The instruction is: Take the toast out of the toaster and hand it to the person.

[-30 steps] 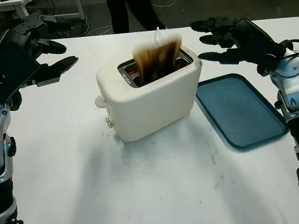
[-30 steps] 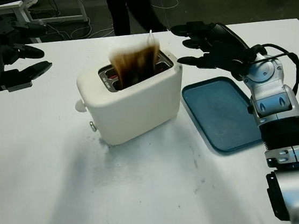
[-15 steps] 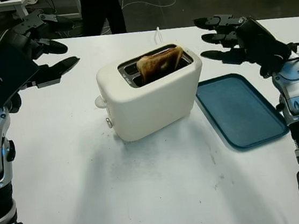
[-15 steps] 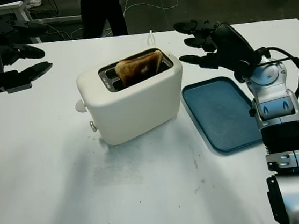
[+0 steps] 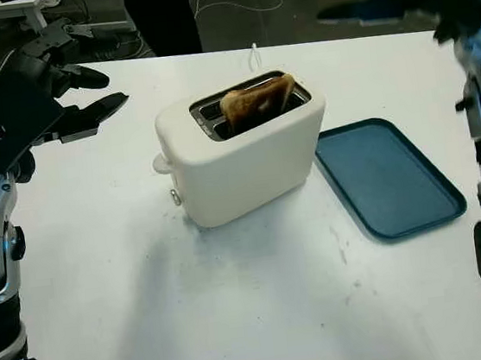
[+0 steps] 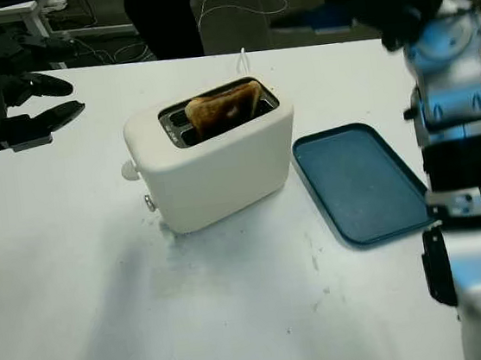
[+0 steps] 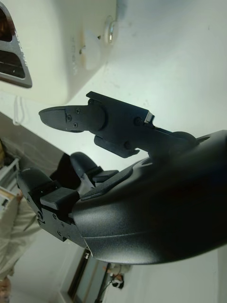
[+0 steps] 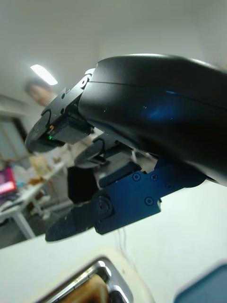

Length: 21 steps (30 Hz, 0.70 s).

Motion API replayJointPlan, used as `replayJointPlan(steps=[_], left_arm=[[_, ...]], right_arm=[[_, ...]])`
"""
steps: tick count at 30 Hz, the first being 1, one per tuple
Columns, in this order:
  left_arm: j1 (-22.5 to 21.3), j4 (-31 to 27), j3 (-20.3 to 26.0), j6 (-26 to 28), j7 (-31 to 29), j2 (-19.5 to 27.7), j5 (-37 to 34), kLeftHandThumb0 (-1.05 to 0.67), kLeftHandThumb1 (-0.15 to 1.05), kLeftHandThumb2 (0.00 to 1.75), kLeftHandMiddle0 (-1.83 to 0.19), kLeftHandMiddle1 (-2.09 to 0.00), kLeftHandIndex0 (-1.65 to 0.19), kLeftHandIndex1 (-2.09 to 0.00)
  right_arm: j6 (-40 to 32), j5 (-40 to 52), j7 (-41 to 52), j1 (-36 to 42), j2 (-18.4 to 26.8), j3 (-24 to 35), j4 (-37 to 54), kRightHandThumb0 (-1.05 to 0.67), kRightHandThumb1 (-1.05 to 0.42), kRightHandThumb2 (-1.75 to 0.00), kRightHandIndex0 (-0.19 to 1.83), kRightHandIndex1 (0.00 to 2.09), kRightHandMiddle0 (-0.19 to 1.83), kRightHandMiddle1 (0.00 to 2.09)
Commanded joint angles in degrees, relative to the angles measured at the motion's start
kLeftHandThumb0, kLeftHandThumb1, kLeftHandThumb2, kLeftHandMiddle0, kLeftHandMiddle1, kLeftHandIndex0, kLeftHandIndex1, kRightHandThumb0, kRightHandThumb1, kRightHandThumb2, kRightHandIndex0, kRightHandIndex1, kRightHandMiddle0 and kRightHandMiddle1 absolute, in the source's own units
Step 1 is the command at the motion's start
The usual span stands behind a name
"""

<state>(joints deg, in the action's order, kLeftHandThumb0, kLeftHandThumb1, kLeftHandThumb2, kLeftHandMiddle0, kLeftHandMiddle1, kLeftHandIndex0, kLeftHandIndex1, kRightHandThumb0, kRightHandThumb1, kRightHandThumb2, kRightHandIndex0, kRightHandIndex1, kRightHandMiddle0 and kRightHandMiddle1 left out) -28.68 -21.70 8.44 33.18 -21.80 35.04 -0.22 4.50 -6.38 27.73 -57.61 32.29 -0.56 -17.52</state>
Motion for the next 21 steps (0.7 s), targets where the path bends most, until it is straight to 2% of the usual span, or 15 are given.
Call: replayJointPlan(steps=[1,2,3,4,5,7,10,11,12,14,15,16,21], left_arm=[[-0.03,0.67,0.03,-1.40,0.22,0.22,0.18,-0.29,0.76,0.44,-0.10,-1.12,-0.21,-0.76],[-0.11,0.74,0.05,-1.32,0.19,0.26,0.15,-0.30,0.76,0.43,-0.10,-1.12,-0.22,-0.76],[-0.19,0.75,0.05,-1.15,0.22,0.22,0.12,-0.30,0.76,0.43,-0.10,-1.12,-0.22,-0.76],[-0.28,0.69,0.04,-0.90,0.25,0.18,0.08,-0.30,0.76,0.43,-0.10,-1.12,-0.21,-0.76],[-0.29,0.67,0.08,-0.84,0.25,0.09,-0.04,-0.29,0.76,0.43,-0.10,-1.11,-0.21,-0.76],[-0.24,0.58,0.08,-0.67,0.25,0.10,-0.05,-0.27,0.76,0.42,-0.09,-1.11,-0.21,-0.75],[-0.11,0.36,0.04,-0.61,0.20,0.34,0.14,-0.26,0.76,0.42,-0.10,-1.10,-0.21,-0.75],[-0.05,0.28,-0.03,-0.72,0.19,0.49,0.32,-0.26,0.77,0.42,-0.10,-1.10,-0.22,-0.75],[0.01,0.17,-0.04,-0.70,0.21,0.57,0.42,-0.26,0.77,0.42,-0.10,-1.10,-0.22,-0.75],[0.03,-0.12,0.03,-0.24,0.34,0.48,0.41,-0.26,0.77,0.41,-0.11,-1.10,-0.22,-0.75],[0.09,-0.19,0.14,-0.16,0.35,0.34,0.24,-0.25,0.77,0.41,-0.10,-1.09,-0.22,-0.74],[0.20,-0.04,0.22,-0.58,0.24,0.30,0.10,-0.25,0.77,0.41,-0.10,-1.09,-0.22,-0.74],[0.42,0.07,0.37,-0.94,0.21,0.10,-0.18,-0.25,0.77,0.41,-0.11,-1.09,-0.23,-0.74]], right_arm=[[5.84,-4.55,0.20,-2.32,1.16,-3.82,-1.13,-0.50,-0.54,0.00,0.85,0.27,0.80,0.18],[7.69,-6.89,0.68,-2.99,1.33,-5.95,-2.11,-0.57,-0.54,-0.01,0.90,0.32,0.82,0.18],[8.65,-8.35,1.24,-3.45,1.31,-7.41,-2.88,-0.59,-0.55,-0.01,0.88,0.74,0.86,0.16],[9.03,-9.63,2.15,-3.85,1.08,-8.96,-3.36,-0.58,-0.55,-0.01,0.78,0.98,0.88,0.14],[9.77,-10.62,2.90,-4.19,0.75,-10.34,-4.02,-0.57,-0.56,-0.01,0.79,0.85,0.94,0.11],[10.85,-12.86,3.68,-4.33,0.44,-12.74,-4.44,-0.60,-0.57,0.00,0.95,0.51,1.03,0.08],[12.83,-14.91,4.39,-3.96,0.05,-15.12,-5.51,-0.61,-0.59,-0.01,1.07,0.38,1.07,0.06],[13.37,-15.44,4.67,-4.06,-0.17,-15.77,-6.09,-0.61,-0.60,-0.01,1.08,0.45,1.06,0.05],[14.08,-16.13,4.62,-4.19,-0.41,-16.43,-6.76,-0.60,-0.60,0.00,1.00,0.72,1.05,0.03],[15.61,-17.21,3.92,-4.38,-0.75,-17.28,-7.90,-0.63,-0.59,0.00,0.89,1.12,1.04,0.02],[16.27,-17.69,3.53,-4.40,-0.95,-17.61,-8.36,-0.63,-0.59,0.00,0.88,1.23,1.04,0.01],[16.62,-18.03,3.27,-4.39,-1.16,-17.81,-8.72,-0.63,-0.59,0.00,0.85,1.28,1.04,0.01],[15.77,-19.03,3.06,-4.11,-1.99,-17.89,-8.41,-0.56,-0.59,0.00,0.74,1.18,1.03,0.00]])
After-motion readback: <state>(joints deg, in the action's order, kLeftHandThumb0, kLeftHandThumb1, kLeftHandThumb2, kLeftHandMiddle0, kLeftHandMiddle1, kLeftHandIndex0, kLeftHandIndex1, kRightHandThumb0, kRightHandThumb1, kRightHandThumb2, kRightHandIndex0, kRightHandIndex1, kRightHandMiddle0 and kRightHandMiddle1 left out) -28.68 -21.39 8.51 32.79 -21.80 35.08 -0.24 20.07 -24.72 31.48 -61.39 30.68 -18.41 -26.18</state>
